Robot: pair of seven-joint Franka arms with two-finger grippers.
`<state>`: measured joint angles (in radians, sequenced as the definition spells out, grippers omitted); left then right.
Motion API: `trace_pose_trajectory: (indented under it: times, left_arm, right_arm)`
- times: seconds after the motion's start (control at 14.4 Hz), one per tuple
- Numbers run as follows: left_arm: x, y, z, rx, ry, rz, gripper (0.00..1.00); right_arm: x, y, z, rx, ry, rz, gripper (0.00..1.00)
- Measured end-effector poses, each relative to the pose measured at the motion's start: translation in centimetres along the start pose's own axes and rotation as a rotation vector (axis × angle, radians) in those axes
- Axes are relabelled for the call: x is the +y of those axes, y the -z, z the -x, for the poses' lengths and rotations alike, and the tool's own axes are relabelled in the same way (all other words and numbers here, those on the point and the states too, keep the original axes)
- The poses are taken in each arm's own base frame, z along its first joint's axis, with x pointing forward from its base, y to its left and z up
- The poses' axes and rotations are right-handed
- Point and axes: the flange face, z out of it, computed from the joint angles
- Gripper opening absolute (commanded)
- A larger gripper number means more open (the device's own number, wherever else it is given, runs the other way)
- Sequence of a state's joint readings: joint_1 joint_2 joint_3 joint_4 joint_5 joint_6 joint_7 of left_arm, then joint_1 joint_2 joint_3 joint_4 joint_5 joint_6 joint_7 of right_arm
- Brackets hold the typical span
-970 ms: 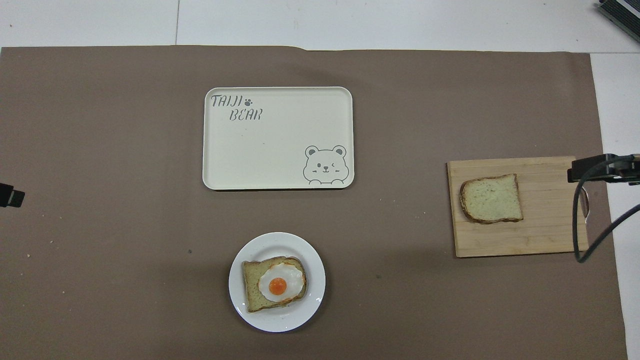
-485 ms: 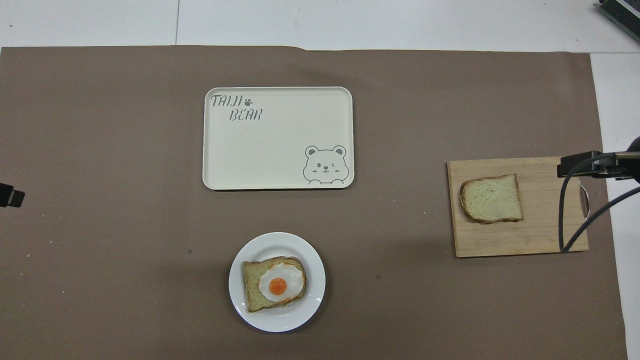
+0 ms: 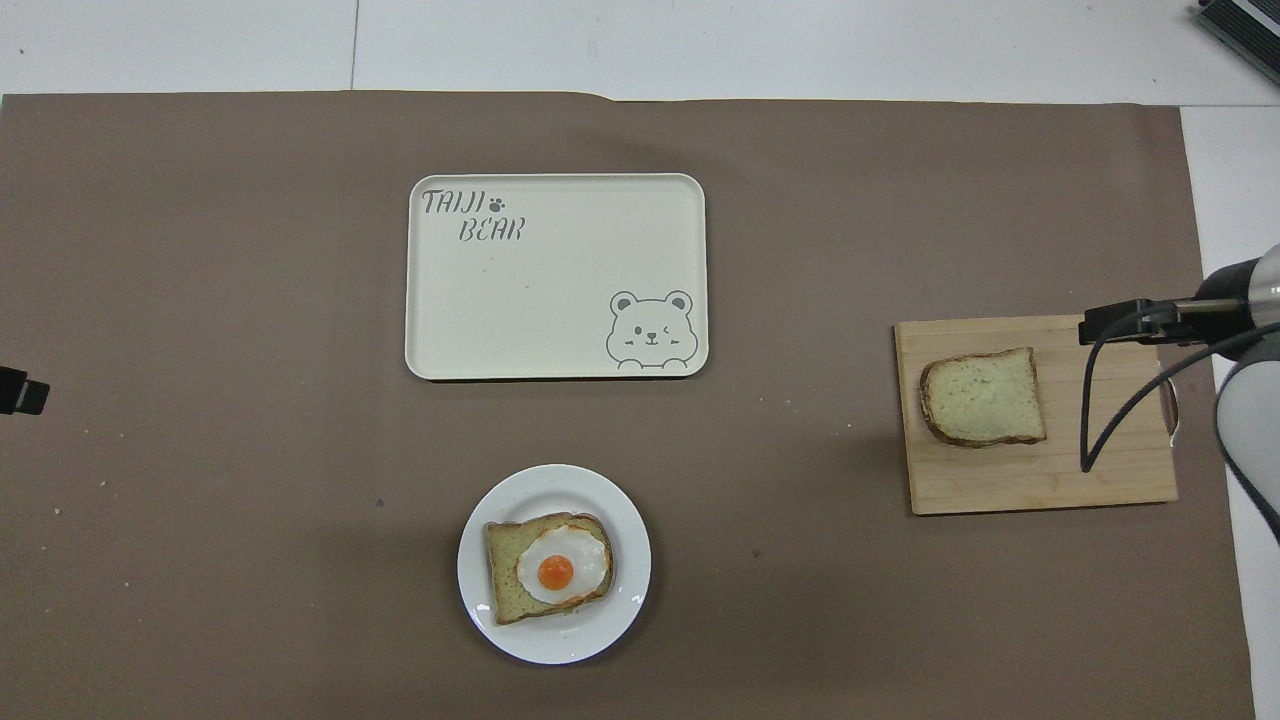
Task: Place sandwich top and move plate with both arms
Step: 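Reach the right gripper down to the bread slice on the board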
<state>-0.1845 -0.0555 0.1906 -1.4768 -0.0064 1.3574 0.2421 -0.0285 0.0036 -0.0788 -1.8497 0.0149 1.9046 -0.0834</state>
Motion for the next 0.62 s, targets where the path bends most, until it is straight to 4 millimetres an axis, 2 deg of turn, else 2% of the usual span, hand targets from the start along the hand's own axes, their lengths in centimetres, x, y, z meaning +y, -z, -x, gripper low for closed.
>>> trace_pose_trajectory:
  times: [0.35,0.62]
  left_arm:
    - [0.2,0.0,-0.1,0.000,-0.002,0.000,1.00]
    - [-0.2,0.1,0.0,0.007,0.011,0.007,1.00]
  right_arm:
    - [3.1,-7.3,-2.4,0.006,0.015,-0.039,1.00]
    - [3.2,-10.8,-2.0,-0.018,0.037,-0.039,1.00]
